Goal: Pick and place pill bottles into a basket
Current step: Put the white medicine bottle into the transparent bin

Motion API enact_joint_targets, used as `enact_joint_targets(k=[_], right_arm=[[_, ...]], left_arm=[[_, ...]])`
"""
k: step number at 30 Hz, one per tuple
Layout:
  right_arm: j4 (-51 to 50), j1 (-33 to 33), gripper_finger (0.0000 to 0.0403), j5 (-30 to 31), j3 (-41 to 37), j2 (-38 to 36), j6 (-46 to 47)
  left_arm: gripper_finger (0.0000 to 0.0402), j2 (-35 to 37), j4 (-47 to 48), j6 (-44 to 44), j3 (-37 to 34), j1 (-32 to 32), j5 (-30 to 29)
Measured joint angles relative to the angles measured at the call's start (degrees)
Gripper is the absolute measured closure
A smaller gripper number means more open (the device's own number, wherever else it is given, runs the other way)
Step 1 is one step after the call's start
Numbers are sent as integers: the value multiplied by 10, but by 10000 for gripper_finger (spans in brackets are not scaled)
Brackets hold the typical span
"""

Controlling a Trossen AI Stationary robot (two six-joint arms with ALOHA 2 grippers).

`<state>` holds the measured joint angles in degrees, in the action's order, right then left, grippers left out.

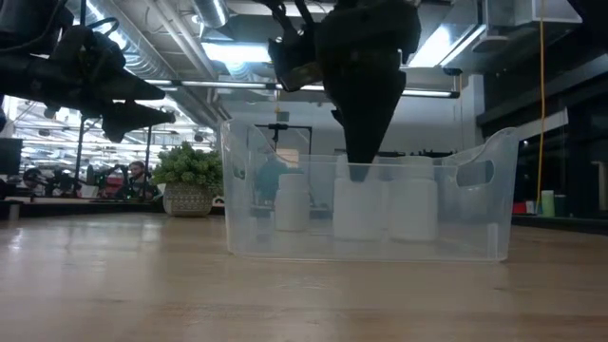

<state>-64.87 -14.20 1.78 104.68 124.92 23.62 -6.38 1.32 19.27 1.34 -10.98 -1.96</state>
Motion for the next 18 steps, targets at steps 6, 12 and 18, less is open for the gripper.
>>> enact_joint_targets(k=[6, 12, 18], right_arm=[[-12, 0, 135, -1, 13, 0, 14], [-86, 0, 101, 0, 88, 0, 15], [-256, -1, 111, 88, 303, -3, 14]], left_arm=[[148, 0, 0, -1, 0, 0, 0], [148, 0, 0, -1, 0, 0, 0], [148, 0, 0, -17, 0, 0, -1]])
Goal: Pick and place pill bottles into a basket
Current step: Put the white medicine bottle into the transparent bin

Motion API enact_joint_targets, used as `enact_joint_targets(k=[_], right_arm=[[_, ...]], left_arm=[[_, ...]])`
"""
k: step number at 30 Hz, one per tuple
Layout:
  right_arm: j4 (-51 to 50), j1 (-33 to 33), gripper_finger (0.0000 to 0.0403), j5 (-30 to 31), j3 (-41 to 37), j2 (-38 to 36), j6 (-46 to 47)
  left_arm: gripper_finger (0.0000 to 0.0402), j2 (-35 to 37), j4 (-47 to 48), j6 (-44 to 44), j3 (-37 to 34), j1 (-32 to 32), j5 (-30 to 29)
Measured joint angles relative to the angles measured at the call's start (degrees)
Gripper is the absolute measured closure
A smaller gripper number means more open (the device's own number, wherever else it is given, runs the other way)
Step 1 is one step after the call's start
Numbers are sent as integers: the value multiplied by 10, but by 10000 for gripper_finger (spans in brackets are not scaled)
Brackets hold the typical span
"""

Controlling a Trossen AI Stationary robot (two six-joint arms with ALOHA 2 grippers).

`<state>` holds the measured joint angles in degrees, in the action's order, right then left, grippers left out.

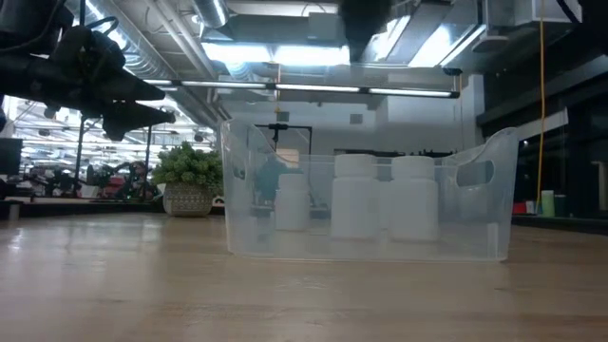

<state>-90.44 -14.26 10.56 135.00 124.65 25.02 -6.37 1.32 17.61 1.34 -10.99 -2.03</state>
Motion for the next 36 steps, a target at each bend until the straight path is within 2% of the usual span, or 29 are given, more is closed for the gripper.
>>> enact_joint_targets(k=[4, 7, 10, 13, 17, 20, 23, 27, 31, 36], right_arm=[[73, 1, 120, 88, -57, -139, 26], [14, -5, 123, 199, -69, -230, 73], [5, -12, 124, 310, -70, -292, 56], [21, 11, 124, 328, -82, -343, -6], [26, 83, 124, 279, -136, -395, -69], [68, 152, 124, 187, -210, -439, -135], [157, 217, 124, 78, -309, -477, -202], [280, 270, 124, -23, -441, -495, -254], [360, 305, 124, -67, -547, -487, -281], [417, 334, 124, -79, -631, -456, -283]], left_arm=[[148, -1, 0, -9, 0, 0, -4], [148, -7, -3, -6, 0, 0, -12], [148, -13, -3, -9, 0, 0, -21], [148, -22, -5, -9, 0, 0, -35], [148, -26, -9, -4, 0, 0, -59], [148, -26, -12, -2, 0, 0, -79], [148, -26, -14, 4, 0, 0, -94], [148, -26, -15, 32, 0, 0, -105], [148, -26, -15, 57, 0, 0, -105], [148, -26, -15, 76, 0, 0, -105]])
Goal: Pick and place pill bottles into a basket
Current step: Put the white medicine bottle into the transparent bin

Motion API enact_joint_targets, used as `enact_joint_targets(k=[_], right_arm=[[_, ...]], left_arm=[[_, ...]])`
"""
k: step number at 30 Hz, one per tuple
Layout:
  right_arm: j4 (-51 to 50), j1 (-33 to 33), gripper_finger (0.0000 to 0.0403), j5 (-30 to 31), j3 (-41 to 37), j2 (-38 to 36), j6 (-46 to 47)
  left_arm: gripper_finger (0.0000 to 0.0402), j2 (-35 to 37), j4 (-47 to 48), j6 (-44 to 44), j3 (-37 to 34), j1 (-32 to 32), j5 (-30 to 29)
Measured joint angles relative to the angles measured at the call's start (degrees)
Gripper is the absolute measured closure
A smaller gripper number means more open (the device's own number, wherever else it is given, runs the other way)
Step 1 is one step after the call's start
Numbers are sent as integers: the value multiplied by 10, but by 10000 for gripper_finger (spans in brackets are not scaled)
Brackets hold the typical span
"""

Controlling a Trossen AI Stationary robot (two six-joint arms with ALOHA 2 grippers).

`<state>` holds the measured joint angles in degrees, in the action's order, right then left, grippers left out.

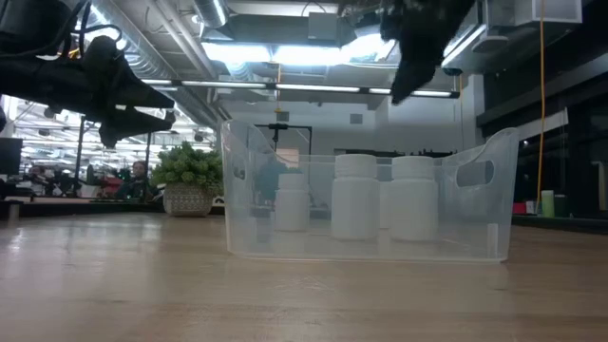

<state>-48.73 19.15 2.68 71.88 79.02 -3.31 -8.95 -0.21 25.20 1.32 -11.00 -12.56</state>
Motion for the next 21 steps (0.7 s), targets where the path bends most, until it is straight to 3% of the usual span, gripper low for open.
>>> enact_joint_targets(k=[12, 21], right_arm=[[19, 25, 124, -44, -22, 128, -15], [40, 25, 124, -62, -22, 180, -10]], left_arm=[[148, 0, 0, 1, 0, 0, 0], [148, 0, 0, -4, 0, 0, 0]])
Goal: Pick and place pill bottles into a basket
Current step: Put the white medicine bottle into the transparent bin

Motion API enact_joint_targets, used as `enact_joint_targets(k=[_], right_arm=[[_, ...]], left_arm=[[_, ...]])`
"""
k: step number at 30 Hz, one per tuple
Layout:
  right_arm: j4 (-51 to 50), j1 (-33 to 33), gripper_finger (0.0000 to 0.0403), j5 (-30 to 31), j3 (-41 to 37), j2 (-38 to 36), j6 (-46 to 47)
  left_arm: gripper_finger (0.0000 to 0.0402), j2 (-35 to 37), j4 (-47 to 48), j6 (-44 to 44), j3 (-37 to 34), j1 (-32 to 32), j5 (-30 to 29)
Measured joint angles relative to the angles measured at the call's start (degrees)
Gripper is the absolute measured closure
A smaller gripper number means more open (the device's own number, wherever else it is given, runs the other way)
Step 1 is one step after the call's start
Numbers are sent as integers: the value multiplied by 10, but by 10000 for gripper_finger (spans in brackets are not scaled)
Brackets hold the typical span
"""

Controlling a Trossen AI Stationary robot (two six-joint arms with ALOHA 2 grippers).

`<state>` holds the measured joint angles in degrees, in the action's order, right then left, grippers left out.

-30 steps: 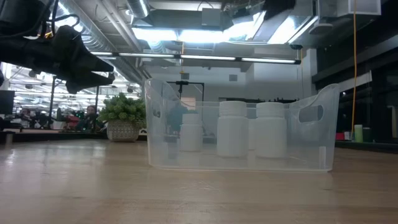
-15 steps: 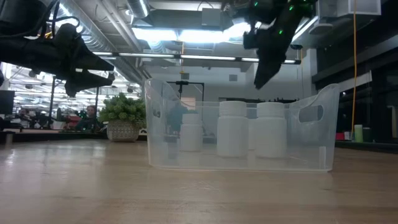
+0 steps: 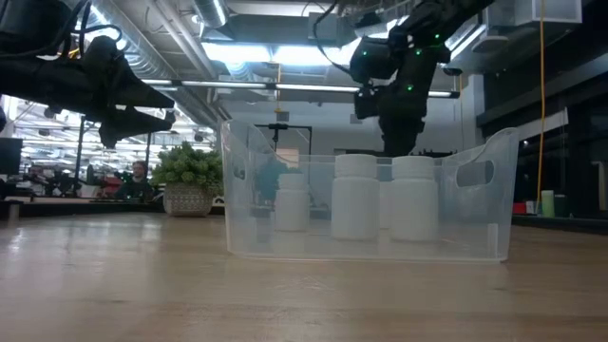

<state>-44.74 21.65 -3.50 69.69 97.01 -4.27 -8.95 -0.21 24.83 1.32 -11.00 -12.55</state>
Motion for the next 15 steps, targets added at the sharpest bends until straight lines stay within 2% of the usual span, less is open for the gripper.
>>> enact_joint_targets(k=[15], right_arm=[[24, 0, 124, -26, 0, 54, 5]], left_arm=[[148, 0, 0, -1, 0, 0, 2]])
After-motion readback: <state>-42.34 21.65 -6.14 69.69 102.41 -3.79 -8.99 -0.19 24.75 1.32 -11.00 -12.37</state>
